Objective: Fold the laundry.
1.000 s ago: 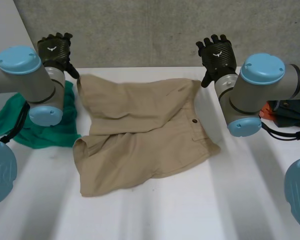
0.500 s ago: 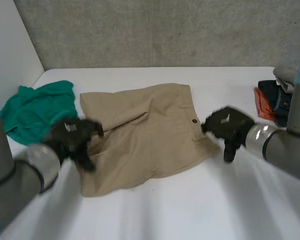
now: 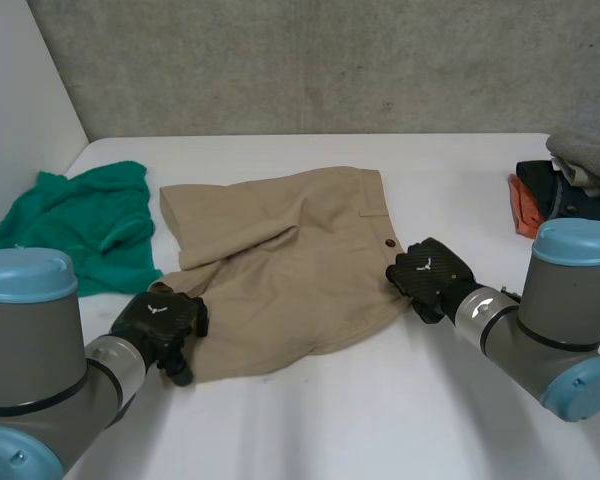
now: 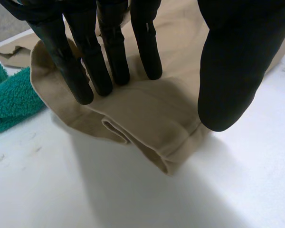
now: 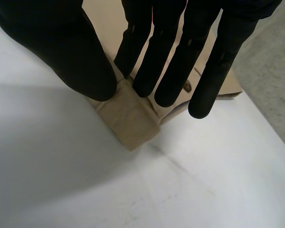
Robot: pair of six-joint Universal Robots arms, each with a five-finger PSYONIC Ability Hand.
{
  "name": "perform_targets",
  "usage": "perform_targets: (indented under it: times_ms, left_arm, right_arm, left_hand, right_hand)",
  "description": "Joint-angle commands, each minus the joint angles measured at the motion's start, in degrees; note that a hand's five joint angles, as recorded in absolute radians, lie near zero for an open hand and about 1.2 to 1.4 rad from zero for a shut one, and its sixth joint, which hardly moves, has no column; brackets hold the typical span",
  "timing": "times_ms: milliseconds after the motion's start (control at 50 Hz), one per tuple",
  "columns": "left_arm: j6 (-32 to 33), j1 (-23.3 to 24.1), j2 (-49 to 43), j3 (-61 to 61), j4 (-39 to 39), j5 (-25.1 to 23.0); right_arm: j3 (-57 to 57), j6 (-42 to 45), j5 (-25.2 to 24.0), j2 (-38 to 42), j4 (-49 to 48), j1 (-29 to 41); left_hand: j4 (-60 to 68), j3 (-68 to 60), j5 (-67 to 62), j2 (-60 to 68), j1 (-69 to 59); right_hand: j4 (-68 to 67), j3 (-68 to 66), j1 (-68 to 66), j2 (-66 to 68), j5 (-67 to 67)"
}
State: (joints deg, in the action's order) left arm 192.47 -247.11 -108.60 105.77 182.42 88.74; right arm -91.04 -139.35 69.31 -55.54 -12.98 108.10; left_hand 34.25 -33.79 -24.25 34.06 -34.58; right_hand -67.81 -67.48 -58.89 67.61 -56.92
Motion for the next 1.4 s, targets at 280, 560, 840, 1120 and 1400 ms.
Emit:
perform_targets:
  times_ms: [280, 560, 840, 1120, 1400]
  left_arm:
    - [10.7, 1.1, -2.2, 0.9, 5.2, 0.1]
    - [9.2, 1.8, 1.8, 1.6, -0.9, 0.3]
    - [11.7, 0.8, -2.1, 1.6, 6.4, 0.4]
    - [11.8, 1.1, 2.6, 1.0, 6.6, 2.2]
    - [5.2, -0.4, 35.5, -13.2, -17.3, -2.4]
  right_arm:
    - [0.8, -3.3, 2.4, -0.7, -0.6, 2.5]
    - [0.9, -2.9, 3.4, -0.6, 0.0, 3.2]
    - [0.6, -3.2, 4.1, -1.1, 0.1, 3.3]
    - [-0.3, -2.9, 4.5, -10.4, 11.9, 3.4]
    - [16.0, 1.2, 6.2, -36.9, 36.5, -2.7]
  left_hand:
    - [12.2, -12.6, -12.2, 12.4, -11.8]
    - [5.4, -5.9, -5.4, 5.6, -5.1]
    - [38.6, -39.1, -38.7, 38.8, -38.3]
    - [45.7, -46.2, -45.8, 45.9, -45.4]
    - [45.7, -46.2, -45.8, 45.9, -45.4]
  right_hand:
    - [-12.2, -12.5, -21.1, 12.4, -13.1]
    - [-12.2, -12.5, -21.1, 12.4, -13.1]
    - [-12.2, -12.5, -21.1, 12.4, -13.1]
    - [-12.2, -12.5, -21.1, 12.4, -13.1]
    - [-12.2, -12.5, -21.1, 12.4, -13.1]
